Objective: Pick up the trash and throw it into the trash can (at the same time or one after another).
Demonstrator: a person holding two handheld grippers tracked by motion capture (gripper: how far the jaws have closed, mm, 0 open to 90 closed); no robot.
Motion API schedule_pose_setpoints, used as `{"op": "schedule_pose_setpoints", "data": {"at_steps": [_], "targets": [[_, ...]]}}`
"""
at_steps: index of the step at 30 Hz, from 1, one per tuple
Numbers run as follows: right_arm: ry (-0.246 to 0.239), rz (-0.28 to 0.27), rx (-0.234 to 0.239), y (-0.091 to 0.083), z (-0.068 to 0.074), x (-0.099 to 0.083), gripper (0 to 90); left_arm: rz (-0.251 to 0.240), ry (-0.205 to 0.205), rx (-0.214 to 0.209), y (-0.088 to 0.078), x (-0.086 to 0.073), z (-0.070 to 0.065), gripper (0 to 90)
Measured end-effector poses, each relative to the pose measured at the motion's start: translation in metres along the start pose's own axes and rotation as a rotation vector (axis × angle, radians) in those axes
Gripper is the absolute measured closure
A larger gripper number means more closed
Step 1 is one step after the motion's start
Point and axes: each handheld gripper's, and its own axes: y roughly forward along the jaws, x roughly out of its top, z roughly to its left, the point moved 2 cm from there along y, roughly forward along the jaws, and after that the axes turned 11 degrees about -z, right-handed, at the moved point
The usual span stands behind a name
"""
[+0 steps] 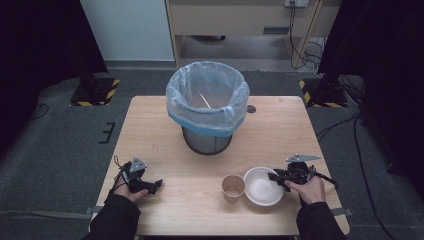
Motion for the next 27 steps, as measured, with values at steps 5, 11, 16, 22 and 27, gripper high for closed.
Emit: {"op": "schedule_pose_setpoints", "data": {"at_steps": [5,11,16,22,27], "targets": [[-0.007,0.034,0.003,0.001,0.000,-0.001,71.6,0.000,0.000,0.000,0.000,0.000,0.000,0.0],[-0.006,0.054,-0.001,0.001,-0.001,-0.001,77.4,0.000,0.000,0.000,0.000,0.000,0.000,0.0],[0.016,0.058,-0.001,-0.002,0.000,0.003,79.8,0.000,0.000,0.000,0.000,0.000,0.000,0.0],[0.029,0.032,-0.012,-0.010,0.001,0.011,81.5,0.000,0.000,0.000,0.000,0.000,0.000,0.0],[0.031,0.014,-0.025,-0.015,0.000,0.016,82.2,0.000,0.000,0.000,0.000,0.000,0.000,0.0]]}}
